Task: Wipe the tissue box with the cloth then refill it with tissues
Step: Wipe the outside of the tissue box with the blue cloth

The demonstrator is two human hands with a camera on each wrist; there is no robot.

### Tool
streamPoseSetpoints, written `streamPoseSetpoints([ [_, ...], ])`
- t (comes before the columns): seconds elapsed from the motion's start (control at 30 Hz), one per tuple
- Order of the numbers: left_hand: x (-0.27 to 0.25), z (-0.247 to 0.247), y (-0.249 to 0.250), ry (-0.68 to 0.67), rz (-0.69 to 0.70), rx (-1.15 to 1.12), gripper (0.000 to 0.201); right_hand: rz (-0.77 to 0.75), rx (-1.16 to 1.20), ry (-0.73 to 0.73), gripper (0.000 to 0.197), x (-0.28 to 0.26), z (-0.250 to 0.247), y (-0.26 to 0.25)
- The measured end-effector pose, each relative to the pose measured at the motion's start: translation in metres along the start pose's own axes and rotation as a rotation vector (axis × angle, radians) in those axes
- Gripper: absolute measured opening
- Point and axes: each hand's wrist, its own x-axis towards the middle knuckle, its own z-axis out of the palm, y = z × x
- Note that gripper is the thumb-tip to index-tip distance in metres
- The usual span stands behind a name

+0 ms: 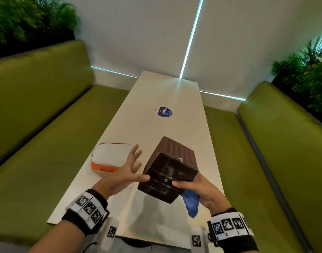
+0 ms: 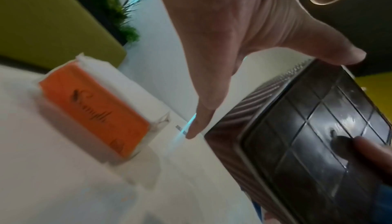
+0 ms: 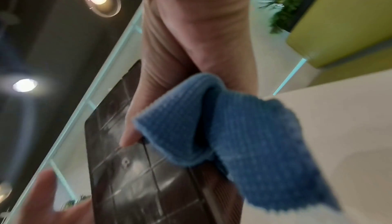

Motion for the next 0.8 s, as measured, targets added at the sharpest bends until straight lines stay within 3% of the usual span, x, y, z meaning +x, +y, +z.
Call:
streamPoseSetpoints([
  [0.13, 0.013, 0.011, 0.016, -0.082, 0.023, 0.215, 0.11, -0.028, -0.162, -0.036, 0.083, 0.005, 0.008, -0.008],
  [0.2, 0.014, 0.014, 0.019, -0.005, 0.033, 0.229, 0.099, -0.039, -0.184, -0.005, 0.087, 0.004, 0.008, -0.014],
  [0.3, 0.015, 0.013, 0.012, 0.125, 0.054, 0.227, 0.104, -0.035, -0.134, 0.114, 0.099, 0.003, -0.003, -0.024],
  [0.43, 0.019, 0.018, -0.001, 0.256, 0.051, 0.263, 0.1, -0.145, -0.196, 0.381, 0.086, 0.003, -0.01, -0.05],
  [0.5, 0.021, 0.025, -0.006, 0.288, 0.064, 0.31, 0.101, -0.323, -0.344, 0.459, 0.051, 0.0, 0.012, -0.063],
  [0.57, 0.025, 0.033, -0.01, 0.308, 0.101, 0.357, 0.105, -0.475, -0.521, 0.419, 0.021, 0.002, 0.049, -0.072],
  [0.63, 0.028, 0.041, -0.011, 0.325, 0.162, 0.372, 0.096, -0.557, -0.811, 0.296, 0.02, 0.01, 0.08, -0.069],
  [0.7, 0.026, 0.044, -0.011, 0.361, 0.198, 0.358, 0.084, -0.524, -0.936, 0.258, 0.021, 0.018, 0.085, -0.06],
  [0.8, 0.019, 0.038, -0.013, 0.414, 0.214, 0.31, 0.083, -0.306, -0.827, 0.34, 0.021, 0.027, 0.053, -0.063],
])
